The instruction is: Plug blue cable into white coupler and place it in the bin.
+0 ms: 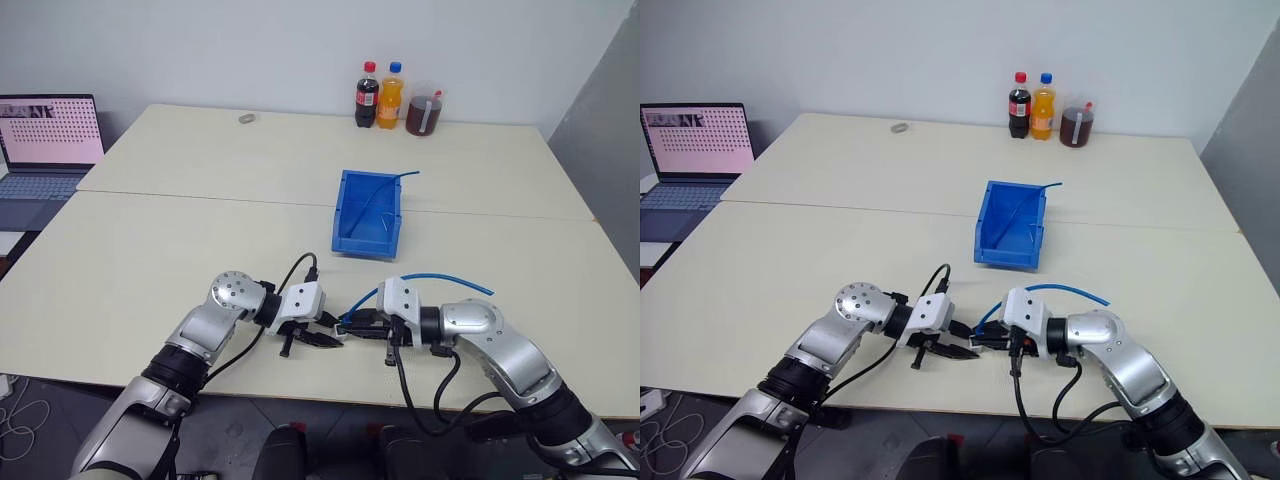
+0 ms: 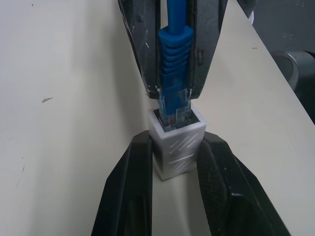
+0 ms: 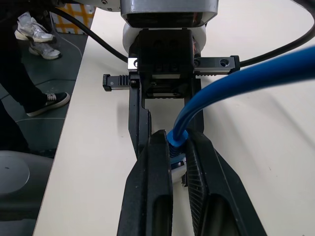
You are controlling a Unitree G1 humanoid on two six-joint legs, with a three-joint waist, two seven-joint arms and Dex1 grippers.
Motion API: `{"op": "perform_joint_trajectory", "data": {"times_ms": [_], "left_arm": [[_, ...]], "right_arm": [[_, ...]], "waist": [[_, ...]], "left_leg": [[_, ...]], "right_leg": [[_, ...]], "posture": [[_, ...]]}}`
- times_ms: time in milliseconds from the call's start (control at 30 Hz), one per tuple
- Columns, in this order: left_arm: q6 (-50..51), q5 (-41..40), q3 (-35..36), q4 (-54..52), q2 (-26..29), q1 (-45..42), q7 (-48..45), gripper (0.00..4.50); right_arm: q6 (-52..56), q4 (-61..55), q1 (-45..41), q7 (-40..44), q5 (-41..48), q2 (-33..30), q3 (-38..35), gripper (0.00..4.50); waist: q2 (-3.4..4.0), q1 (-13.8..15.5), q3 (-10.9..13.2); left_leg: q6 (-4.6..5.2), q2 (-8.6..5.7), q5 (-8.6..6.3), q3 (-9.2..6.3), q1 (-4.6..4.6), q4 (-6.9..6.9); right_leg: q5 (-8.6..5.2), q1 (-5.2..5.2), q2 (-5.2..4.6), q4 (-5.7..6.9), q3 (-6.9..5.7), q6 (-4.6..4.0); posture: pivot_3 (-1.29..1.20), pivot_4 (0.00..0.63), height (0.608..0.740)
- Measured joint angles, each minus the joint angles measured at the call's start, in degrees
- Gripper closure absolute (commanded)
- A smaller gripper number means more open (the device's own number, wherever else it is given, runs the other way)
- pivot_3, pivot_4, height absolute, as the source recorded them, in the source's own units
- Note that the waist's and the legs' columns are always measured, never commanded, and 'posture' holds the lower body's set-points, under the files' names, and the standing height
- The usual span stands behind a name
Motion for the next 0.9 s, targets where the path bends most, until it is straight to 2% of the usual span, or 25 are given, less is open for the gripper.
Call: {"op": "perform_joint_trajectory", "data": {"times_ms": [300,567,767,900], "left_arm": [[0.93,-0.01,0.52,-0.12,-0.08,0.47,0.0,3.57],[0.97,0.29,0.5,-0.05,-0.13,0.7,-0.14,3.57],[1.11,0.94,0.33,0.0,-0.14,0.75,-0.09,3.57],[0.95,1.2,0.45,-0.09,-0.17,1.35,0.27,3.57]], "right_arm": [[0.42,-0.35,-0.83,0.64,-2.12,0.0,1.24,4.38],[4.79,4.23,-7.91,7.59,-2.05,-0.34,3.44,4.39],[3.6,6.64,-9.93,10.23,-4.21,-0.35,5.17,4.39],[2.58,7.06,-9.31,10.19,-4.49,-0.02,5.15,4.39]], "waist": [[0.06,-0.09,-0.12],[0.09,-0.11,-0.46],[0.06,-0.16,-0.85],[0.05,-0.21,-0.91]], "left_leg": [[0.0,0.01,0.0,0.0,0.06,0.0],[0.01,0.01,0.0,0.04,0.15,-0.02],[0.01,0.01,-0.01,0.04,0.4,-0.06],[0.06,0.03,-0.06,0.09,0.89,-0.13]], "right_leg": [[0.0,0.04,0.01,0.02,0.0,0.0],[-0.01,0.11,0.01,0.02,0.02,-0.05],[-0.08,0.32,0.01,0.01,0.01,-0.12],[-0.28,0.75,0.0,-0.01,0.04,-0.05]], "posture": [[0.0,0.15,0.74],[0.0,0.15,0.74],[0.0,0.15,0.74],[0.0,0.15,0.74]]}}
